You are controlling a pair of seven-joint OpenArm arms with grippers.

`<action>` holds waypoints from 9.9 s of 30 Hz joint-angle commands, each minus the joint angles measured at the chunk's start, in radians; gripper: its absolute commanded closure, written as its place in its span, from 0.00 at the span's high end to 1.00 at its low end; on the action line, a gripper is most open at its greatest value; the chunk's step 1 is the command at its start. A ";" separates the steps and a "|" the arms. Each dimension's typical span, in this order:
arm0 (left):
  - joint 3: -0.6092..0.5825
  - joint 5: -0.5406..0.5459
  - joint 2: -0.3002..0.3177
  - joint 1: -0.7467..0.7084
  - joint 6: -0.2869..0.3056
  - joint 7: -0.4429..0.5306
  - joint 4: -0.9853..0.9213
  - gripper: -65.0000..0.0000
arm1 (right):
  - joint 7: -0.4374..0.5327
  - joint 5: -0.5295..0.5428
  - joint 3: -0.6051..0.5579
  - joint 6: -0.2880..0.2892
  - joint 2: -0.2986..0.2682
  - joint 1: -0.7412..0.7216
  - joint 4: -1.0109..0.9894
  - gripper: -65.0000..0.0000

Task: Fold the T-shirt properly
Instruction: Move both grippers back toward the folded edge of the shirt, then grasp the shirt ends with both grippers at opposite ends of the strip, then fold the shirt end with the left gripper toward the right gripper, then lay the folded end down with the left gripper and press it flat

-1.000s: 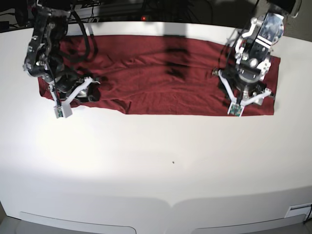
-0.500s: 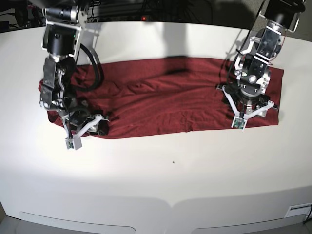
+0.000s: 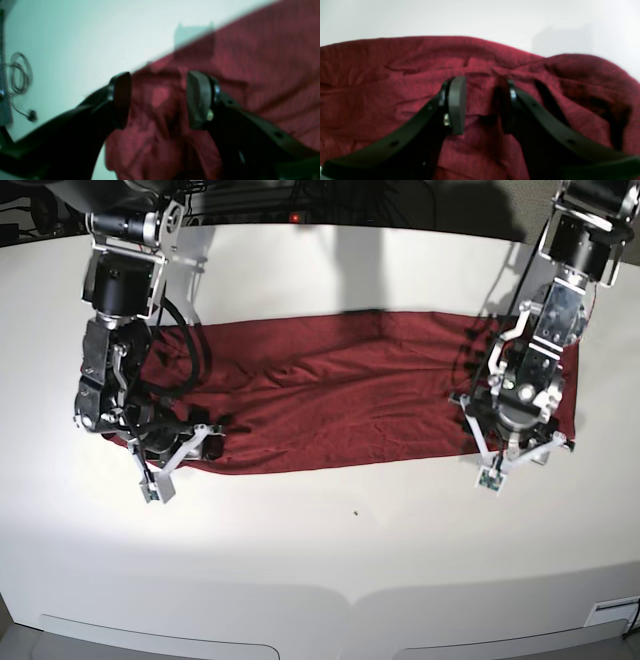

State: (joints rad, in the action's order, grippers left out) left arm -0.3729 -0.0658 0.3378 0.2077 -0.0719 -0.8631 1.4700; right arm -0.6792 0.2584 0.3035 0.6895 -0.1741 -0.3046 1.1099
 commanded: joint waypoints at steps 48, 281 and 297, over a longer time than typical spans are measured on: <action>0.577 0.731 0.264 0.087 0.553 -0.322 0.017 0.69 | -0.212 0.351 0.005 0.009 -0.092 0.306 0.620 0.34; 0.463 1.348 -0.240 0.069 0.770 -0.533 -0.453 0.49 | -0.174 0.006 -0.116 0.009 0.137 -0.094 0.135 0.00; 0.463 1.348 -0.240 0.069 0.770 -0.533 -0.453 0.49 | -0.170 0.010 -0.084 0.009 0.058 -0.094 0.135 0.32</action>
State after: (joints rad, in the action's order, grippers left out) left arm 0.0898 1.2530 0.0952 0.2546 0.6910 -1.3983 1.0016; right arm -0.8692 0.2481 0.2199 0.6899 -0.1108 -0.3679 1.2282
